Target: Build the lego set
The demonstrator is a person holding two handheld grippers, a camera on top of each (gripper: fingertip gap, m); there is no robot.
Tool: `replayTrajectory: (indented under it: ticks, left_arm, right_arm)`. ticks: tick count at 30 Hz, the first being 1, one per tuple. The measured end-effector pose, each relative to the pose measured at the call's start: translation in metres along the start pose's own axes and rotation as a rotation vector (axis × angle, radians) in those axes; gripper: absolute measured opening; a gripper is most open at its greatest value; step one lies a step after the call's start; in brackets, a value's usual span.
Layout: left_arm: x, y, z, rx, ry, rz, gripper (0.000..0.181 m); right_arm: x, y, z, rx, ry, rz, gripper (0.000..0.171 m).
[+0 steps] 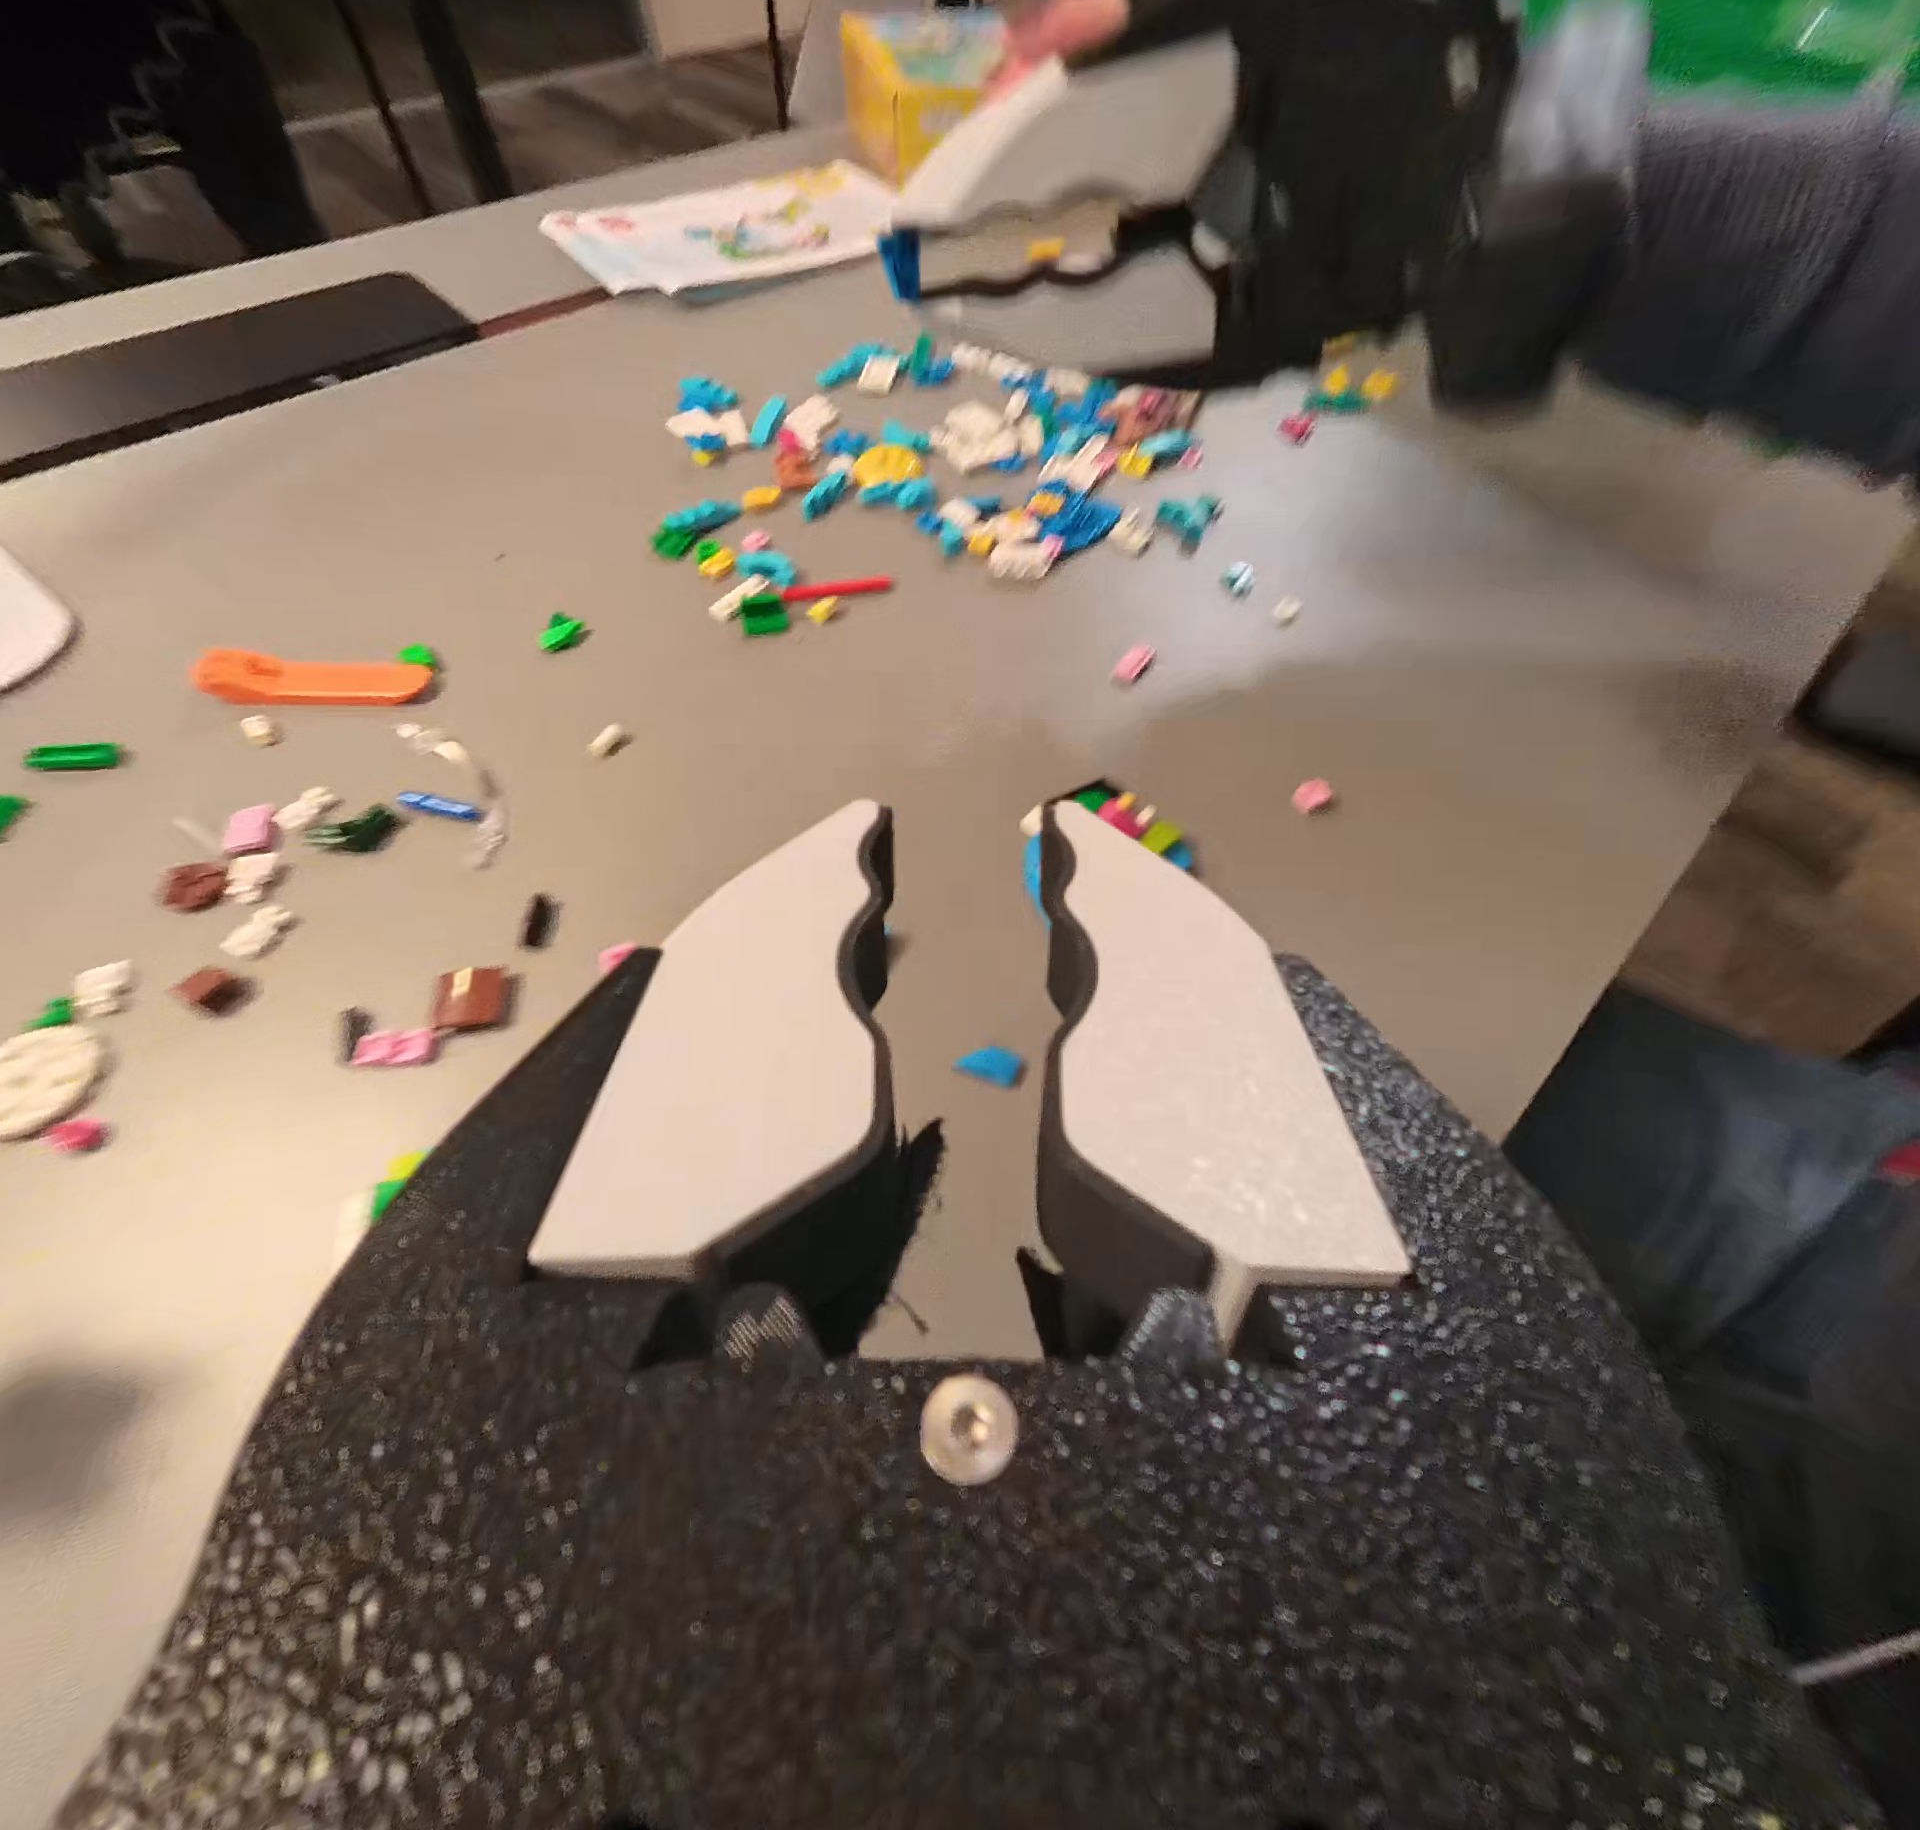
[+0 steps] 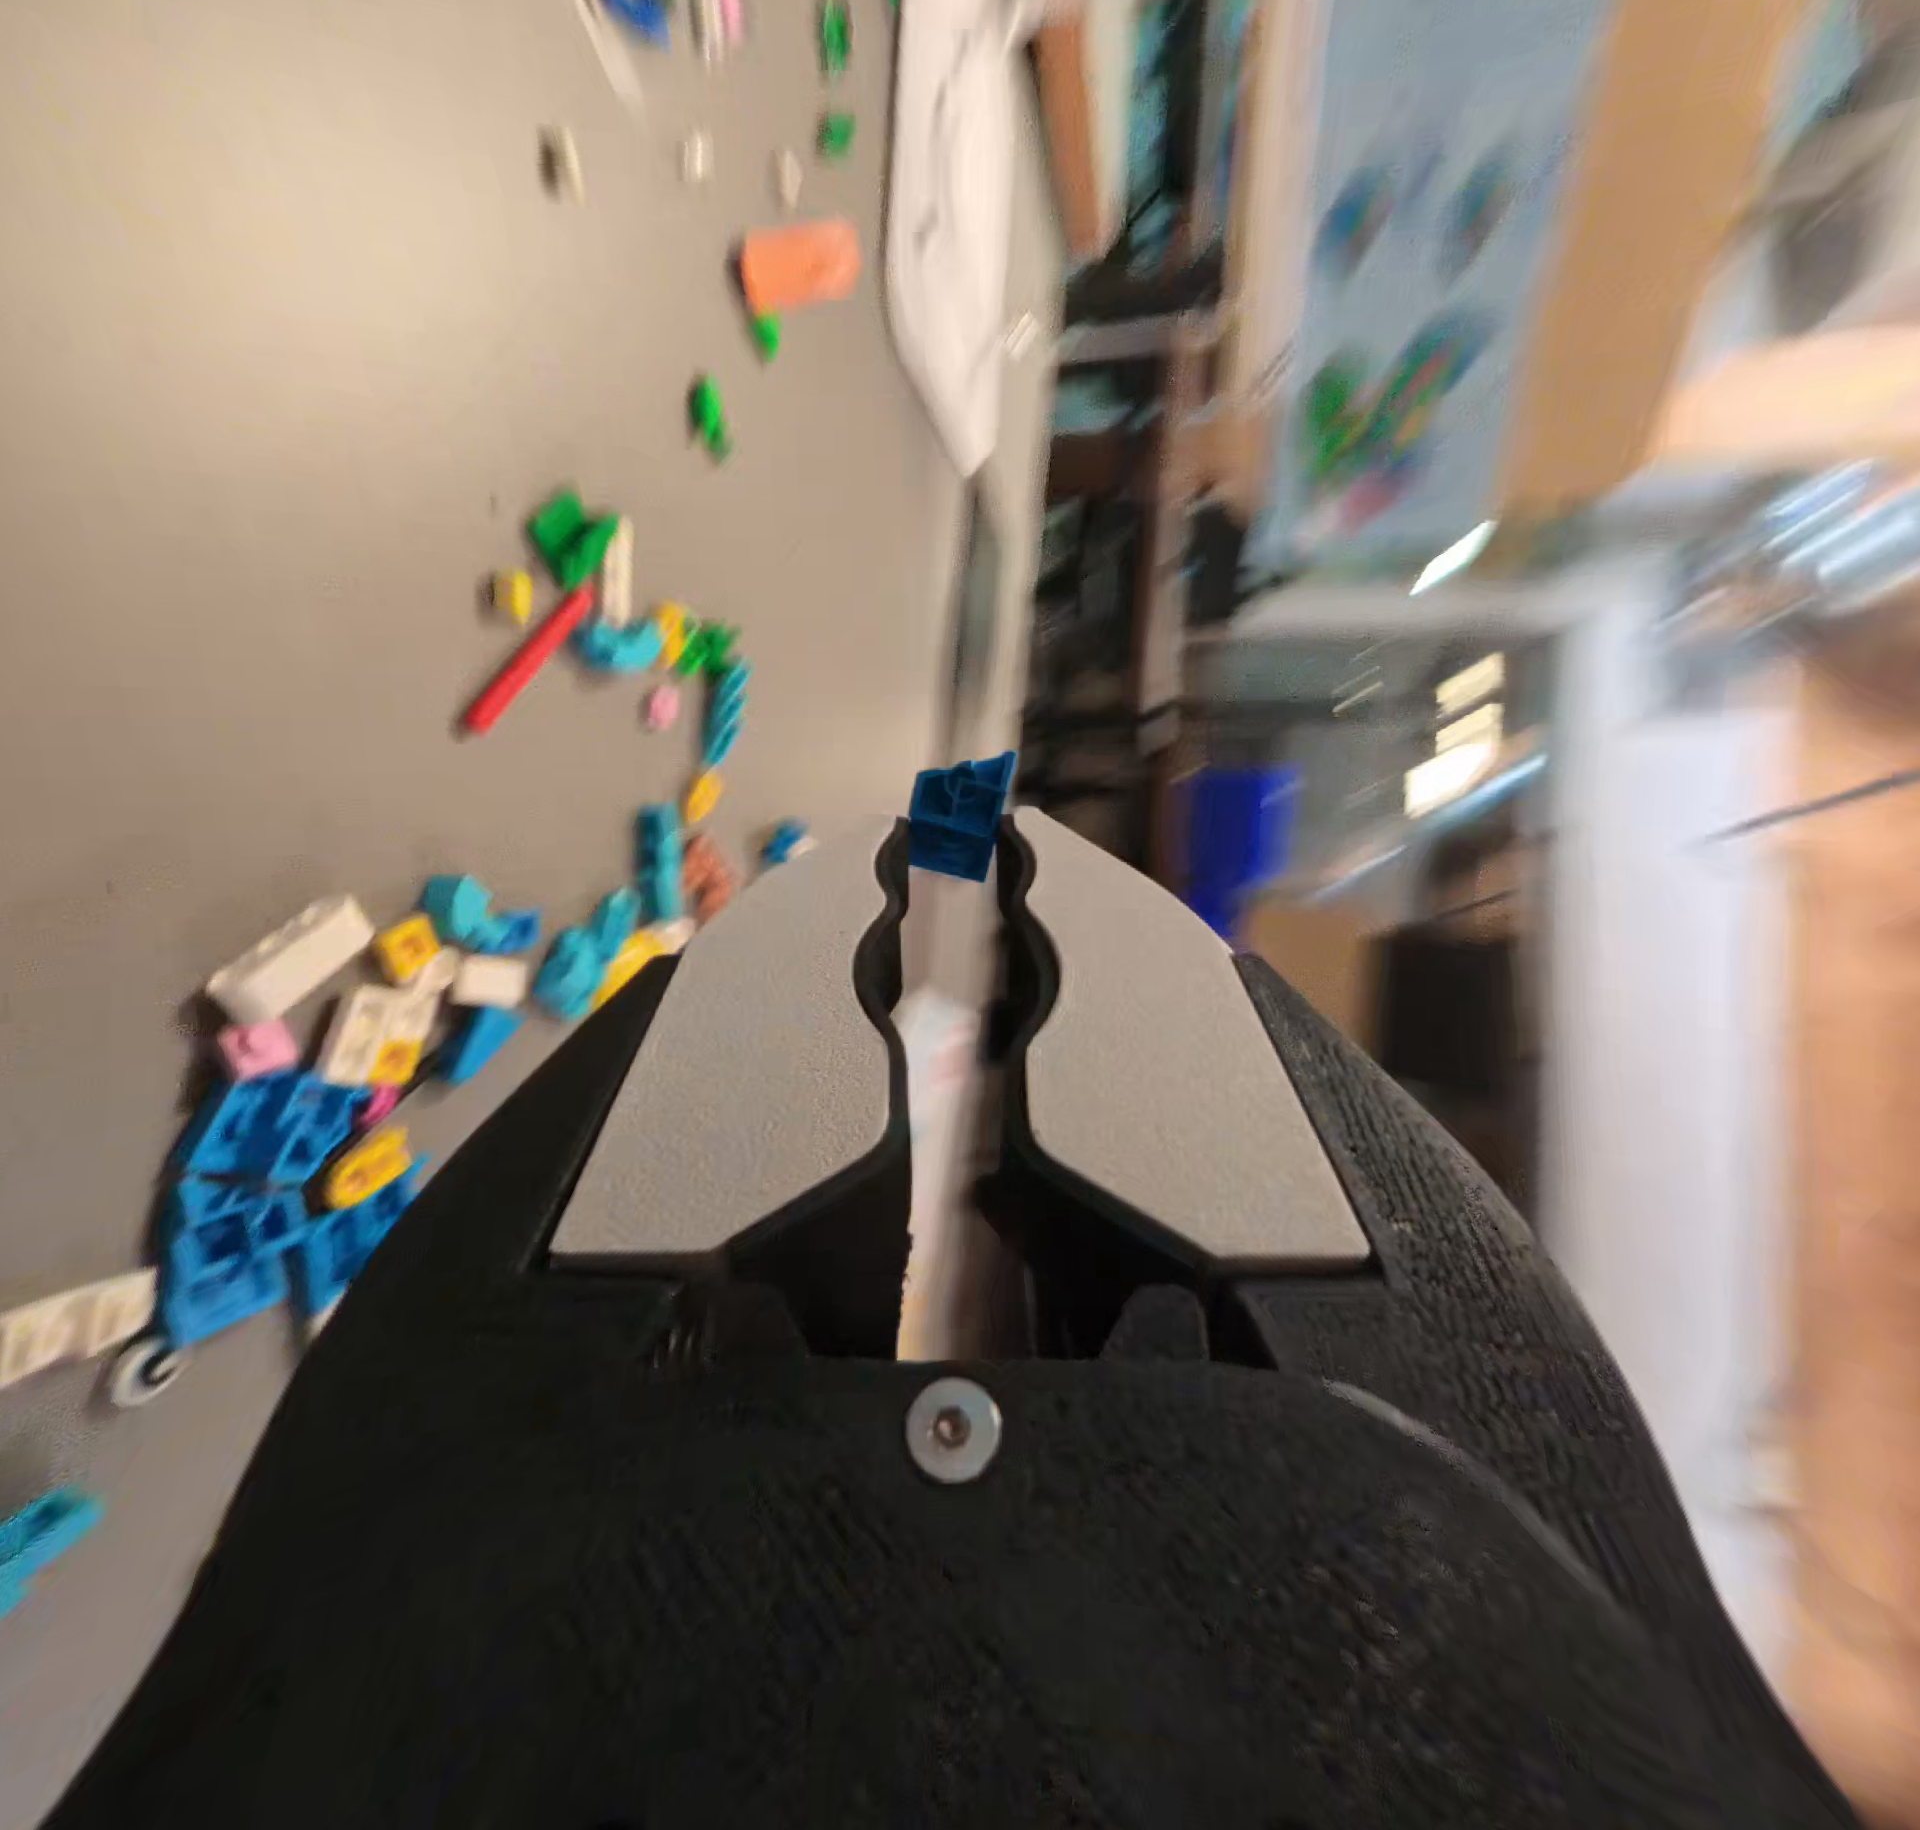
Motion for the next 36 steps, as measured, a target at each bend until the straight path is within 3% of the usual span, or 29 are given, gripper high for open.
replayTrajectory:
  ticks: [4,8,15,24,26,29,32,36]
  left_arm:
    - [-0.013,-0.007,0.012,-0.17,0.058,-0.028,0.025]
    - [-0.026,-0.004,0.022,-0.281,-0.226,0.128,0.025]
    - [-0.038,-0.009,0.022,-0.287,-0.374,0.187,0.016]
    - [-0.037,-0.014,0.014,-0.231,-0.523,0.232,0.003]
    - [-0.03,-0.009,0.015,-0.283,-0.669,0.33,0.003]
    - [-0.033,-0.004,0.009,-0.337,-0.96,0.396,0.002]
    - [-0.046,-0.002,0.003,-0.428,-1.128,0.35,0.002]
    - [-0.05,-0.005,-0.006,-0.405,-1.248,0.33,0.002]
  right_arm:
    - [-0.015,0.032,0.069,-0.119,0.403,-0.324,0.014]
    - [-0.016,0.051,0.11,-0.23,0.501,-0.459,0.014]
    - [-0.007,0.056,0.144,-0.31,0.609,-0.486,0.014]
    - [-0.001,0.054,0.151,-0.344,0.604,-0.457,0.014]
    - [0.002,0.055,0.147,-0.42,0.396,-0.299,0.008]
    - [0.0,0.059,0.141,-0.553,-0.117,0.074,0.02]
    - [-0.013,0.062,0.142,-0.65,-0.616,0.471,0.03]
    - [-0.016,0.065,0.151,-0.694,-0.969,0.917,0.04]
Point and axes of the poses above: each gripper's, where its closed fingertips meet, y back along the fingers, z out of its top, x = y × z across the jaws, the point moved 3 cm from there along y, back along the fingers, and after that the axes turned 9 degrees about y, right-handed, at the moved point
